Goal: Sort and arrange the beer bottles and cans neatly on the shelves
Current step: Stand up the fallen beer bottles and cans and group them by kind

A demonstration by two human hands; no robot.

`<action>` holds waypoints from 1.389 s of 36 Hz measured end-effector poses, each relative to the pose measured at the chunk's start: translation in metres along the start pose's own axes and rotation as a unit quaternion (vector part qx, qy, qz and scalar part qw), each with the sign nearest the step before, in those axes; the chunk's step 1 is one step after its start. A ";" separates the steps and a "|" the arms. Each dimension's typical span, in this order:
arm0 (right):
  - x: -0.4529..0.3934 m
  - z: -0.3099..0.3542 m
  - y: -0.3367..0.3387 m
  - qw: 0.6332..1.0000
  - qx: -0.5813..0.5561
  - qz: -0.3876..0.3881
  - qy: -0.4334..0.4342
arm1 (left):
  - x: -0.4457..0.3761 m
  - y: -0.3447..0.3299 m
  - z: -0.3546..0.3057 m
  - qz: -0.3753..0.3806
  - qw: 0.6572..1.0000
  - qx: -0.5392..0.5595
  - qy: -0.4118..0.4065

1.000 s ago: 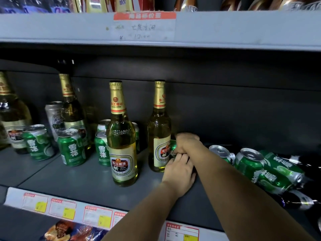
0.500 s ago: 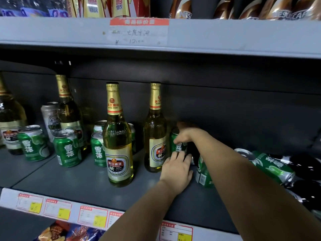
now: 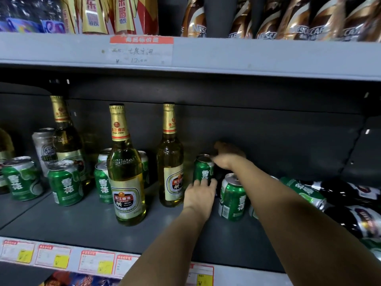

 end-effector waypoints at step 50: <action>0.010 -0.102 0.036 0.966 -0.218 -0.095 -0.106 | -0.097 0.063 -0.032 0.068 0.926 0.369 0.045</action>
Point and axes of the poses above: each hand's wrist, its own x-axis away from the middle knuckle, its own y-axis out of the back of the hand, z = x × y, the point moved 8 cm from there along -x, towards the middle knuckle, and after that the axes turned 4 degrees about y, right-handed, at the moved point
